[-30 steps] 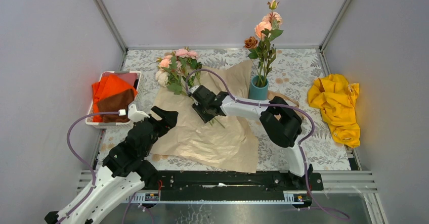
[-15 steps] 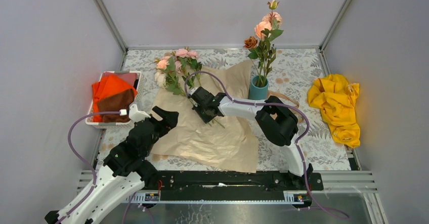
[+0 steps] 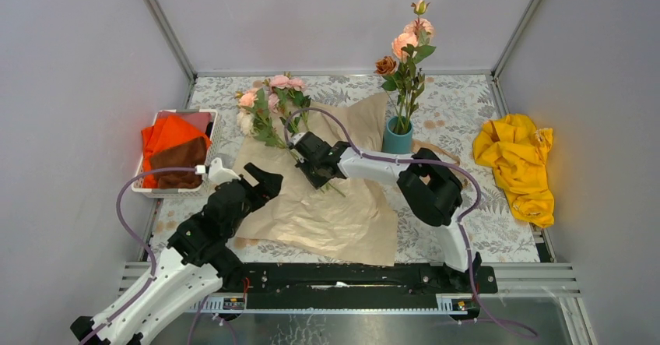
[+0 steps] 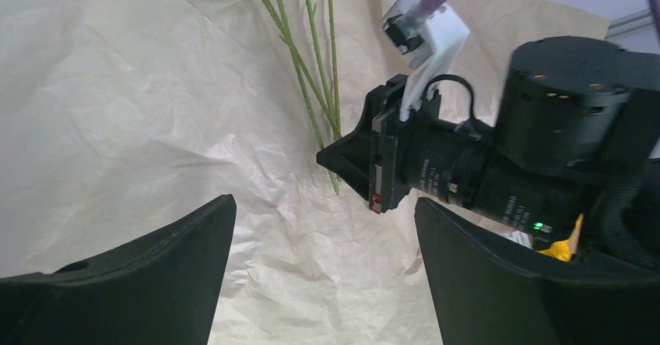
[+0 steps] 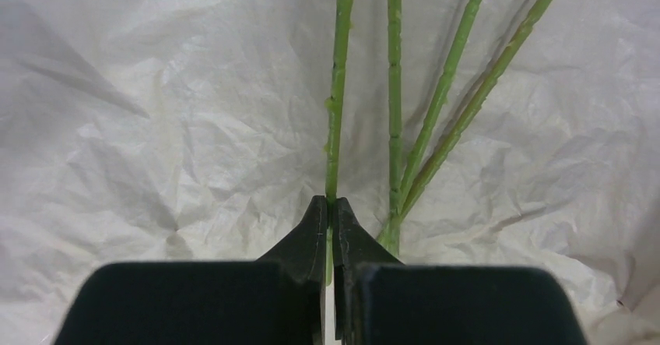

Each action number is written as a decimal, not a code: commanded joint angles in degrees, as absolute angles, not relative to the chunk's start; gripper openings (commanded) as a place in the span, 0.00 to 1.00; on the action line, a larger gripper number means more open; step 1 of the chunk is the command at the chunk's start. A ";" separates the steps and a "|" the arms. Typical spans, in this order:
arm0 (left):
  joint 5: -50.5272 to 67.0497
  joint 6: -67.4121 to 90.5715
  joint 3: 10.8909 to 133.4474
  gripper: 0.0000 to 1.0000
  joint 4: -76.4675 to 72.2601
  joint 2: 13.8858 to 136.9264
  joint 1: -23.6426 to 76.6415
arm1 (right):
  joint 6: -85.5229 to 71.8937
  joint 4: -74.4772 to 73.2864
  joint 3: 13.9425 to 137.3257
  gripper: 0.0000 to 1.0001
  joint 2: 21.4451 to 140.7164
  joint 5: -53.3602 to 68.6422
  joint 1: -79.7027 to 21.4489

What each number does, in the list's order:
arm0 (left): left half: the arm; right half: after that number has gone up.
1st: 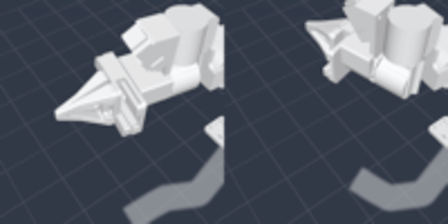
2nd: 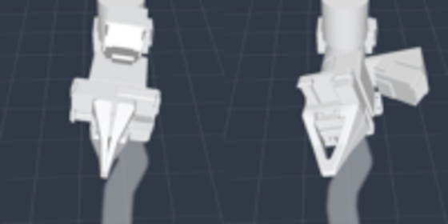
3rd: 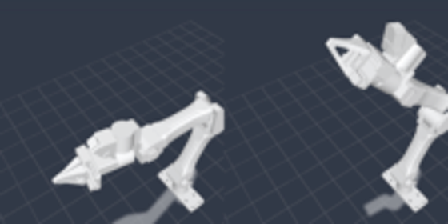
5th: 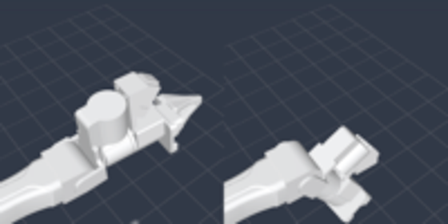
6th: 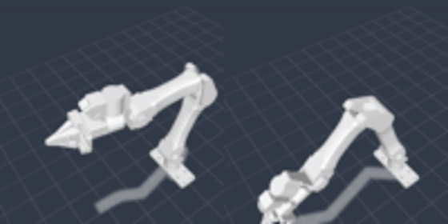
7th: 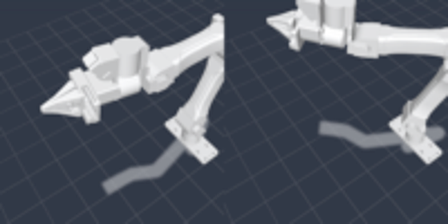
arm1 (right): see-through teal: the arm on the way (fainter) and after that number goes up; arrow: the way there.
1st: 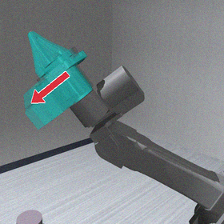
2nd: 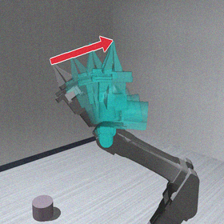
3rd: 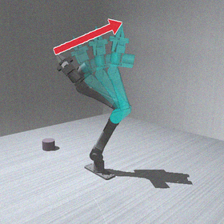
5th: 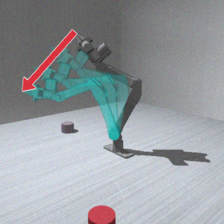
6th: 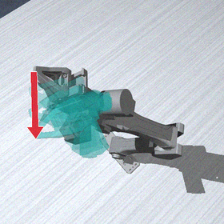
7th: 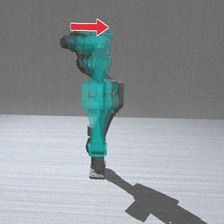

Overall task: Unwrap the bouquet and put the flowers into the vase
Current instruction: Pick up the fake flower from the wrapping paper.

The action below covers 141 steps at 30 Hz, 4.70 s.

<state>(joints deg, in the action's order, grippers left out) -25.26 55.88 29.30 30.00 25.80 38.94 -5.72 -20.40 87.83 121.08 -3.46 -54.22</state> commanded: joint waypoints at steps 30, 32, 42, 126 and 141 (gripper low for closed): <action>11.39 61.96 21.47 0.85 -11.68 47.26 16.09 | -12.73 -14.74 76.88 0.00 95.10 7.53 -54.49; 13.30 62.65 21.04 0.84 -15.07 49.64 15.78 | -12.90 -14.68 76.69 0.00 95.15 7.74 -54.49; 19.21 65.04 19.47 0.74 -26.46 56.51 15.71 | -14.24 -13.34 75.67 0.00 94.84 9.75 -54.58; 3.54 44.21 24.75 0.00 -10.24 50.27 45.87 | -9.04 -22.56 100.04 0.55 98.66 -6.00 -48.88; 1.76 43.51 25.62 0.00 -9.05 50.33 49.39 | -9.80 -22.50 102.63 0.48 104.97 -3.27 -47.34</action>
<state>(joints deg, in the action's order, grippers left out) 3.40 45.36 23.49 -7.88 51.03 48.40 -9.47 -23.70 98.85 104.62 -4.82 -48.21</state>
